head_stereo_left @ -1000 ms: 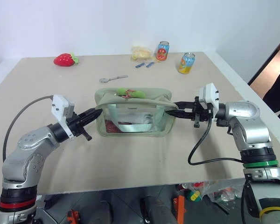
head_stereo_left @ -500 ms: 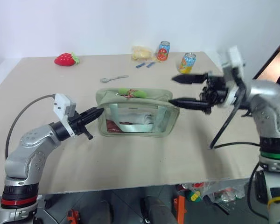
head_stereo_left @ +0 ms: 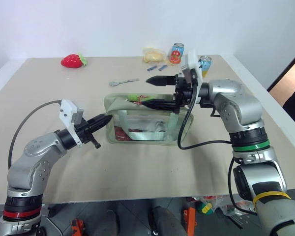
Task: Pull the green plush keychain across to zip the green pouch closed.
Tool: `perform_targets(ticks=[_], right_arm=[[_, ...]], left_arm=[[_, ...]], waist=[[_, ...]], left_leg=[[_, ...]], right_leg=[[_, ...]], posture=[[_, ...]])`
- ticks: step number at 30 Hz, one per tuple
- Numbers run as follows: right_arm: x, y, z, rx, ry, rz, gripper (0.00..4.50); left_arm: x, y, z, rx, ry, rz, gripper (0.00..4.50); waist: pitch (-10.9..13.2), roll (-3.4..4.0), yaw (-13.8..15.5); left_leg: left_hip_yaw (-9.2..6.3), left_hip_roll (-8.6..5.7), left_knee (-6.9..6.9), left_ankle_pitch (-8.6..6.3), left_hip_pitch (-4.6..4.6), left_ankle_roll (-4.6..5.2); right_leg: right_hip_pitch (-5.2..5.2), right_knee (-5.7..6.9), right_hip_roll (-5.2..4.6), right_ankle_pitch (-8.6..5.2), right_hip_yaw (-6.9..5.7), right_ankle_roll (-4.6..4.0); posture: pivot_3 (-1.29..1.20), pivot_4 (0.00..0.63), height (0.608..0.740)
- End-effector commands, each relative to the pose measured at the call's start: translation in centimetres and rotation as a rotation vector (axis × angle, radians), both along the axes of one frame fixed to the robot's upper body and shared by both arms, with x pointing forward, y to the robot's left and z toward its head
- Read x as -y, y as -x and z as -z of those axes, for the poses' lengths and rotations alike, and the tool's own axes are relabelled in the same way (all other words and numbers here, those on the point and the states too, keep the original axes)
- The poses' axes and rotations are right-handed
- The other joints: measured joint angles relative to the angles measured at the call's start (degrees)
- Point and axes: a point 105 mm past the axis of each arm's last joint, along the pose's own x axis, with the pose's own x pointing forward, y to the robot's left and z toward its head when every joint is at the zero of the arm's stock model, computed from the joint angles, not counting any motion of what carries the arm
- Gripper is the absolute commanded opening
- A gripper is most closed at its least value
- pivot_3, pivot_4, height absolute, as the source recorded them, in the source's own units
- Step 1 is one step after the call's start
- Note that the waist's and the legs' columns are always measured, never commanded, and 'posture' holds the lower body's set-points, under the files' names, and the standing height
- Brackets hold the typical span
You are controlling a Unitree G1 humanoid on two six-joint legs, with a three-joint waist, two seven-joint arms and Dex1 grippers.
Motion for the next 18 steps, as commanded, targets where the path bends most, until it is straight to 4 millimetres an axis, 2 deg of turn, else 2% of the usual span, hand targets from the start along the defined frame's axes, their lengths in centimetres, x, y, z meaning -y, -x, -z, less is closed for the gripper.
perform_targets(ticks=[1,2,5,13,18], right_arm=[[-0.2,0.2,-0.1,0.018,0.019,-0.028,4.46],[-0.2,0.1,0.2,0.01,0.029,-0.026,4.46],[-0.2,-0.1,0.5,-0.028,0.019,-0.021,3.66],[0.1,-0.2,0.5,-0.084,-0.002,-0.019,0.92],[0.4,-0.2,1.0,-0.087,0.018,-0.01,0.92]], left_arm=[[0.5,0.5,0.2,0.009,-0.018,0.018,0.0],[0.6,0.5,0.2,0.008,-0.023,0.017,0.0],[0.6,0.5,0.3,0.01,-0.025,0.016,0.0],[0.9,0.3,0.4,0.009,-0.028,0.024,0.0],[1.2,0.2,0.4,0.011,-0.029,0.031,0.0]], waist=[[0.0,0.0,-0.02],[0.0,0.0,-0.01],[0.0,0.0,-0.01],[0.0,0.0,0.02],[0.0,0.0,0.03]], left_leg=[[0.0,0.0,0.0,0.0,0.0,0.0],[-0.01,0.0,0.0,0.0,0.02,0.0],[-0.01,0.0,0.01,0.0,0.03,0.0],[-0.01,0.0,0.02,0.0,0.03,0.0],[-0.01,-0.02,0.02,0.0,0.03,0.0]], right_leg=[[-0.01,0.0,0.0,0.0,0.0,-0.01],[0.01,0.0,0.0,-0.01,-0.01,-0.02],[0.01,0.0,0.0,-0.08,-0.01,-0.14],[0.03,0.0,0.0,-0.08,-0.01,-0.14],[0.04,0.0,-0.02,-0.08,-0.01,-0.14]], posture=[[0.0,0.15,0.74],[0.0,0.15,0.74],[0.0,0.15,0.74],[0.0,0.15,0.74],[0.0,0.15,0.74]])
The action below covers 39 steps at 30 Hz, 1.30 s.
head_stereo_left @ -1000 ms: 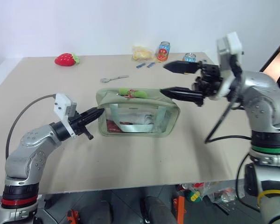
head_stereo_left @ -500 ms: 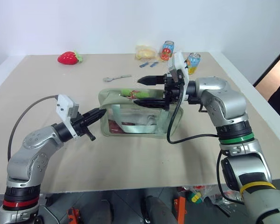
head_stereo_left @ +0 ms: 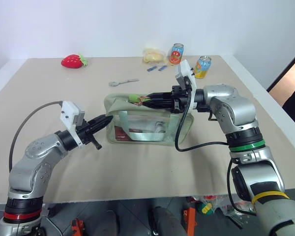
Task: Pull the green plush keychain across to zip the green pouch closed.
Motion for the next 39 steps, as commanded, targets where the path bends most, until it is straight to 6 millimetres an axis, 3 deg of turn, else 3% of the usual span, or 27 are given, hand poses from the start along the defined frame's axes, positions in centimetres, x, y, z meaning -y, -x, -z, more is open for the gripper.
perform_targets(ticks=[1,2,5,14,23,29,39], right_arm=[[0.3,0.1,-0.4,0.019,-0.003,0.003,0.92],[0.4,0.0,-0.2,0.02,0.003,0.007,0.92],[0.5,-0.1,-0.2,0.031,0.0,0.018,0.05],[0.4,0.0,-1.8,0.104,-0.05,0.019,0.05],[0.6,-0.2,-5.4,0.274,-0.13,0.073,0.05],[0.7,0.3,-6.2,0.35,-0.126,0.083,0.05],[1.9,-0.1,-6.4,0.382,-0.142,0.154,0.05]], left_arm=[[0.9,0.1,0.2,-0.006,-0.013,0.032,0.0],[0.9,0.1,0.2,-0.005,-0.013,0.032,0.0],[1.0,0.0,0.2,-0.005,-0.014,0.032,0.0],[1.4,-0.2,-0.1,-0.002,0.013,0.023,0.0],[1.7,-1.0,-1.4,0.022,0.072,-0.029,0.0],[2.0,-1.4,-2.5,0.048,0.11,-0.055,0.0],[1.9,-1.4,-2.0,0.011,0.117,-0.05,0.0]], waist=[[0.0,0.0,0.0],[0.0,0.0,0.0],[0.0,0.0,0.03],[0.0,0.0,0.08],[0.01,0.0,0.1],[0.02,0.01,-0.03],[0.02,0.01,-0.09]], left_leg=[[0.0,0.0,0.0,0.0,0.0,0.0],[0.0,0.0,0.0,0.0,0.0,0.0],[0.0,0.0,0.0,0.0,0.0,0.0],[0.0,-0.01,0.0,0.0,-0.02,0.0],[-0.01,-0.05,0.0,0.0,-0.07,0.0],[-0.02,-0.01,-0.07,0.0,-0.07,0.0],[-0.03,0.0,-0.15,-0.01,-0.08,0.0]], right_leg=[[0.0,0.0,0.0,0.0,0.0,0.0],[0.0,0.0,0.0,0.0,0.0,0.0],[0.0,0.0,0.0,0.0,0.0,0.0],[0.0,0.0,-0.01,0.0,-0.01,0.01],[-0.03,-0.01,-0.04,0.01,0.0,0.05],[-0.09,-0.01,0.01,0.09,-0.01,0.17],[-0.11,-0.01,0.02,0.08,-0.02,0.16]], posture=[[0.0,0.15,0.74],[0.0,0.15,0.74],[0.0,0.15,0.74],[0.0,0.15,0.74],[0.0,0.15,0.74],[0.0,0.15,0.74],[0.0,0.15,0.74]])
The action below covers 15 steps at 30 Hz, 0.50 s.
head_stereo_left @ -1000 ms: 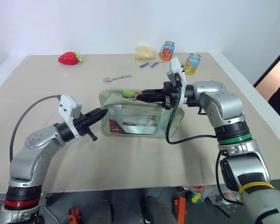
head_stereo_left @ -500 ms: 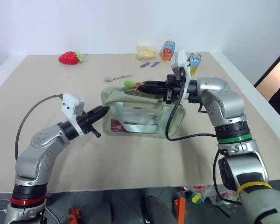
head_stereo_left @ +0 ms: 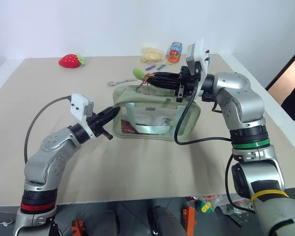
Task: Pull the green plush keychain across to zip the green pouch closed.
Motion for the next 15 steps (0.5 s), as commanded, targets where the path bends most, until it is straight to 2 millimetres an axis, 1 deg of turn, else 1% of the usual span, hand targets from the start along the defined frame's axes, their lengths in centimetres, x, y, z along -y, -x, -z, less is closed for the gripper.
perform_targets(ticks=[1,15], right_arm=[[1.1,0.4,-1.9,0.085,-0.047,0.032,0.05],[3.0,-0.2,-1.6,0.089,-0.074,0.114,0.05]], left_arm=[[-0.2,0.3,-0.9,0.029,0.008,0.004,0.0],[-0.6,0.1,-0.5,0.003,-0.023,-0.005,0.0]], waist=[[0.0,0.0,0.01],[0.0,0.0,0.01]], left_leg=[[0.0,0.0,0.0,0.0,0.0,0.0],[-0.01,0.0,0.0,0.0,0.0,0.0]], right_leg=[[0.0,0.0,0.0,0.0,0.0,0.0],[0.0,0.0,0.01,-0.01,-0.01,-0.01]], posture=[[0.0,0.15,0.74],[0.0,0.15,0.74]])
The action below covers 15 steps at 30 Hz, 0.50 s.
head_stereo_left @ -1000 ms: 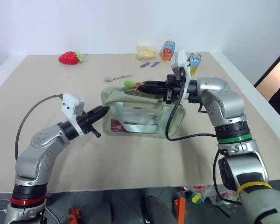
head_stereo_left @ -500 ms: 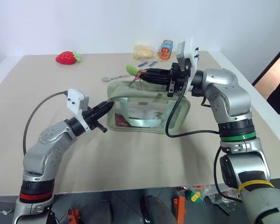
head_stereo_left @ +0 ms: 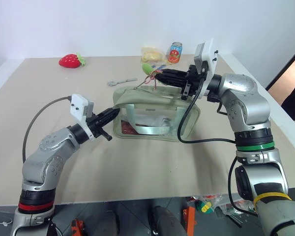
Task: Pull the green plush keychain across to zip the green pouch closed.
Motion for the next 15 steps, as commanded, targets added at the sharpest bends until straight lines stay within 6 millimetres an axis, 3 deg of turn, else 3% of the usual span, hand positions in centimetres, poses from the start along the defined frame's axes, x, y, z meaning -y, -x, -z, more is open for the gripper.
perform_targets(ticks=[1,15], right_arm=[[1.3,0.4,-1.8,0.076,-0.037,0.035,0.05],[3.3,0.2,-1.9,0.096,-0.057,0.11,0.05]], left_arm=[[-0.4,0.0,-0.6,0.018,-0.002,-0.013,0.0],[-0.3,0.0,-0.2,0.003,-0.009,-0.007,0.0]], waist=[[0.0,0.0,0.0],[0.01,0.0,0.01]], left_leg=[[0.0,0.0,0.0,0.0,0.0,0.0],[0.0,-0.01,0.0,0.0,-0.01,0.0]], right_leg=[[0.0,0.0,0.0,0.0,0.0,0.0],[0.0,0.0,-0.01,-0.02,0.0,-0.03]], posture=[[0.0,0.15,0.74],[0.0,0.15,0.74]])
